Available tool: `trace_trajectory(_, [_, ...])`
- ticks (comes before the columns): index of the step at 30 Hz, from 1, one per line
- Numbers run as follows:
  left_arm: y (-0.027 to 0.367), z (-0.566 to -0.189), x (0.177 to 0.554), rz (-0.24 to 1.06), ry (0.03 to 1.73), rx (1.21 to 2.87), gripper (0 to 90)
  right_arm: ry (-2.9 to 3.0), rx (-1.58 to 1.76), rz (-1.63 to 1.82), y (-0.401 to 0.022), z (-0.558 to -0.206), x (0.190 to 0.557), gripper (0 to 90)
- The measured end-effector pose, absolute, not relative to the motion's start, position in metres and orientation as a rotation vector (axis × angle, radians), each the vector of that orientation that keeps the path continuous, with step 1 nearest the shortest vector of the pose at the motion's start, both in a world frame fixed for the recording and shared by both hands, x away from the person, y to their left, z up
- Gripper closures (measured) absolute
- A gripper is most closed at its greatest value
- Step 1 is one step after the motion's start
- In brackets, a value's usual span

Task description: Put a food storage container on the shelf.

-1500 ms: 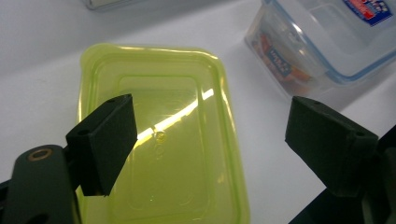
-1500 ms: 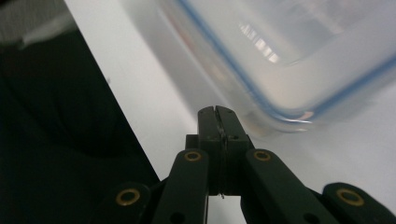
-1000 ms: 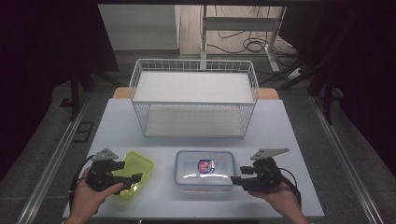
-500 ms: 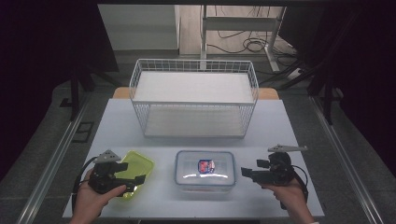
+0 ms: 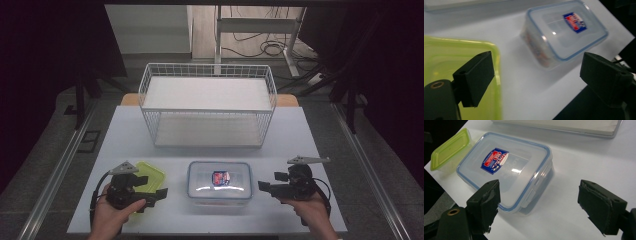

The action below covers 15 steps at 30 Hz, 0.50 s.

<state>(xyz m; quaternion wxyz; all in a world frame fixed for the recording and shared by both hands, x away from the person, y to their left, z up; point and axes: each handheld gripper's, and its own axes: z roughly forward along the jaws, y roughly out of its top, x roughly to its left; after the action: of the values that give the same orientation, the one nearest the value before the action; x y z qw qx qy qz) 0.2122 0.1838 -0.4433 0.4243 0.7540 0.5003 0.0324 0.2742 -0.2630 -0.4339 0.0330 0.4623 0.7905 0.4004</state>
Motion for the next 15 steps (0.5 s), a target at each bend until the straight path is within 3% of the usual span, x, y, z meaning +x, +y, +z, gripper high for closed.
trace_trajectory(15, [0.132,-0.461,0.247,-0.126,1.315,1.804,12.2,2.449,1.38,1.258,-0.262,-0.43,0.278,19.4])
